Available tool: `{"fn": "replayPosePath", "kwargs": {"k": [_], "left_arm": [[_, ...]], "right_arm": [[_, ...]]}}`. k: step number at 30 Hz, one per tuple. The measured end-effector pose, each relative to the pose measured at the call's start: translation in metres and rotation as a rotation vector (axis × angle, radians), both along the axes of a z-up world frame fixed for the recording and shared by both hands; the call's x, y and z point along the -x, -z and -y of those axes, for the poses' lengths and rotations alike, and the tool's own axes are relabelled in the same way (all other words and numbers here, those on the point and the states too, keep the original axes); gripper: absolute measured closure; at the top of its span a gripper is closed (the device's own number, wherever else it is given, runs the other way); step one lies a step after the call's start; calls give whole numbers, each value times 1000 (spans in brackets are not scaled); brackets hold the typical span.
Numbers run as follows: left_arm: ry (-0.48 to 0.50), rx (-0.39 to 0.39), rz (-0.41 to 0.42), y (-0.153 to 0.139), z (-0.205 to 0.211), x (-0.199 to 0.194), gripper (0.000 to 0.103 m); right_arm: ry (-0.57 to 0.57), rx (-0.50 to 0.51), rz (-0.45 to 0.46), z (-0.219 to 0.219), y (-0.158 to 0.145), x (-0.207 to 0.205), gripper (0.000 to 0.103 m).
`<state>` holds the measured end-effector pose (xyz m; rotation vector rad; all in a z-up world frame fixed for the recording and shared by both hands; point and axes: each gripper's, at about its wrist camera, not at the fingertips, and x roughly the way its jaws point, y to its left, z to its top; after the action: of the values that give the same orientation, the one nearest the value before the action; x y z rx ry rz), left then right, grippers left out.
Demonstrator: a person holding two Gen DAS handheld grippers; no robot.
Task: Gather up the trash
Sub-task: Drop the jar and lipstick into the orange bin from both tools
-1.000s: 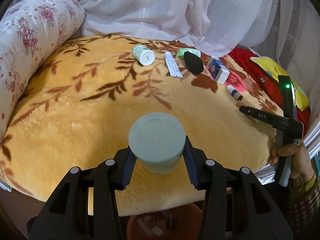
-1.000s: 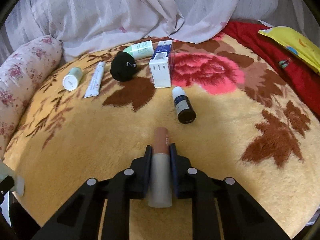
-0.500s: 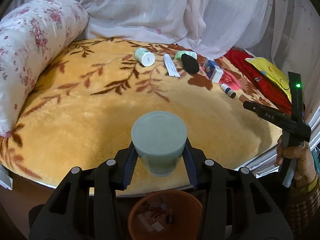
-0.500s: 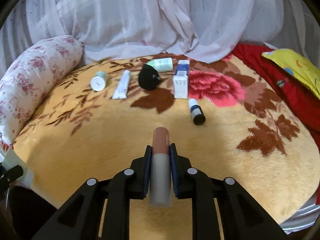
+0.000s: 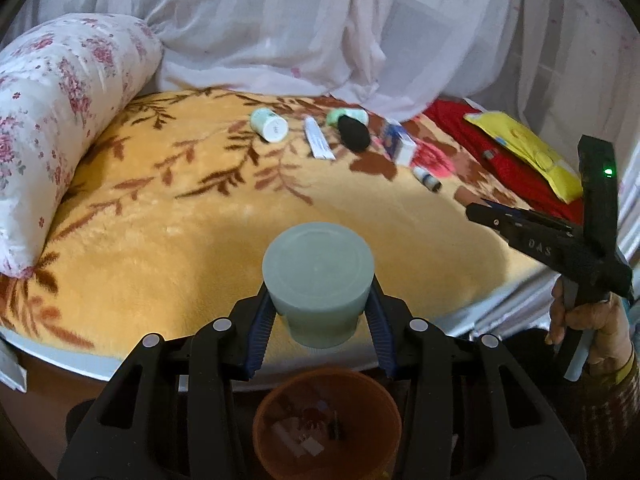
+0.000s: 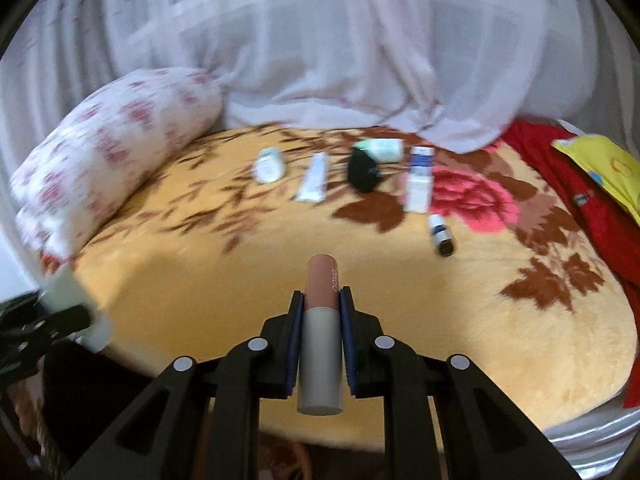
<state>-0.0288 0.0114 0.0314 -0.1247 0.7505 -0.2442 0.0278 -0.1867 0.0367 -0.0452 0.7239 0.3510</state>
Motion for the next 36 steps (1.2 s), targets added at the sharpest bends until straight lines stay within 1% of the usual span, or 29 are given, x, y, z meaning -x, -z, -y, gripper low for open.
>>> {"fn": "replayPosePath", "kwargs": {"k": [4, 6, 7, 10, 17, 18, 19, 21, 23, 24, 27, 35, 36], "left_arm": [[52, -11, -57, 14, 6, 17, 61], [75, -24, -94, 26, 9, 26, 61], [81, -25, -111, 31, 9, 30, 61], [93, -23, -162, 47, 10, 38, 61], [96, -21, -223, 66, 14, 51, 61], [100, -20, -237, 69, 15, 52, 59], [102, -19, -244, 69, 15, 53, 58], [90, -30, -237, 67, 15, 55, 45], [69, -40, -216, 62, 13, 56, 38], [63, -38, -211, 60, 12, 55, 37], [48, -43, -196, 55, 9, 53, 36], [17, -38, -167, 44, 6, 38, 35], [14, -39, -160, 42, 6, 35, 33]], "right_arm": [[-128, 7, -52, -23, 11, 40, 85], [-172, 0, -90, -30, 20, 54, 85], [-200, -11, -124, -35, 28, 61, 85], [-244, -6, -189, -48, 47, 76, 85], [-278, -5, -314, -60, 82, 90, 85], [-278, -11, -335, -60, 87, 91, 81], [-280, -14, -346, -58, 89, 92, 68], [-265, -11, -342, -56, 91, 95, 57], [-249, -8, -329, -53, 88, 94, 56], [-239, -12, -321, -50, 86, 93, 54], [-213, -18, -291, -42, 78, 89, 49], [-156, -19, -196, -25, 55, 66, 46], [-149, -18, -184, -23, 52, 61, 44]]}}
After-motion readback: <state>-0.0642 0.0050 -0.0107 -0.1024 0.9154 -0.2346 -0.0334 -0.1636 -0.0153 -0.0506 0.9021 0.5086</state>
